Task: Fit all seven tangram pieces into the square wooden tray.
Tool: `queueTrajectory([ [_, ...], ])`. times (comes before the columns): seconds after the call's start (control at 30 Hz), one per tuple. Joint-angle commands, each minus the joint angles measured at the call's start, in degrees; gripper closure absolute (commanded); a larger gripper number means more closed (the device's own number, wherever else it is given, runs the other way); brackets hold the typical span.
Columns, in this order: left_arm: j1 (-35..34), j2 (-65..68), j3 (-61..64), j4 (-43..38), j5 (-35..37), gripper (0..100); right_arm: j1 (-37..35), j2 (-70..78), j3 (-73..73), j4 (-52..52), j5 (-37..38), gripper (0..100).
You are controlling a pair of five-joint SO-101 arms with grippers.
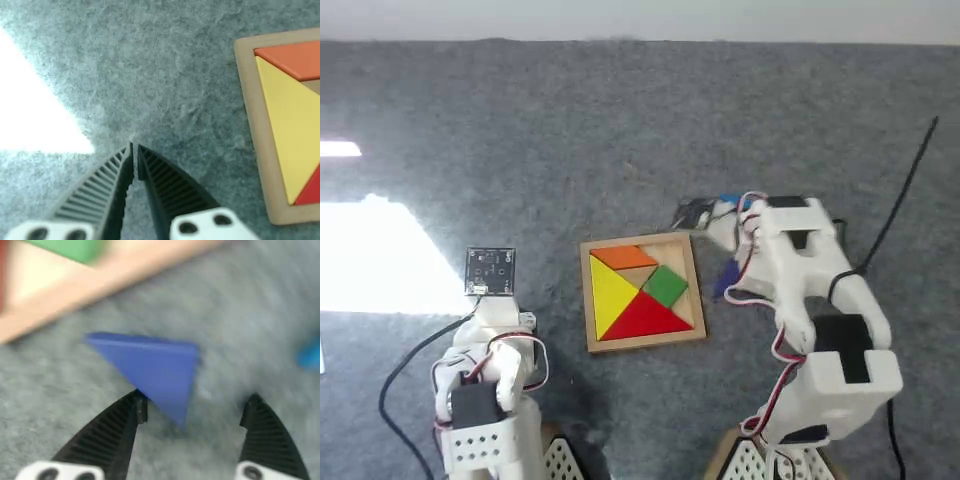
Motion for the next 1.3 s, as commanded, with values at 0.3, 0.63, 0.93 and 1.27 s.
queueTrajectory([
  [0.3, -0.5, -1.1, -0.7, 0.2, 0.1, 99, -2.2, -1.9, -15.6, 11.1, 3.3, 41.1],
  [0.63, -0.5, -1.1, -0.7, 0.2, 0.1, 99, -5.3, -2.2, -4.6, 13.1, 31.7, 34.7],
  [0.93, -0.5, -1.1, -0.7, 0.2, 0.1, 99, -6.9, -2.2, -1.8, 8.0, 31.7, 52.6],
  [1.27, -0.5, -1.1, -0.7, 0.2, 0.1, 99, -8.6, -1.5, -1.5, 8.4, 31.9, 53.3],
])
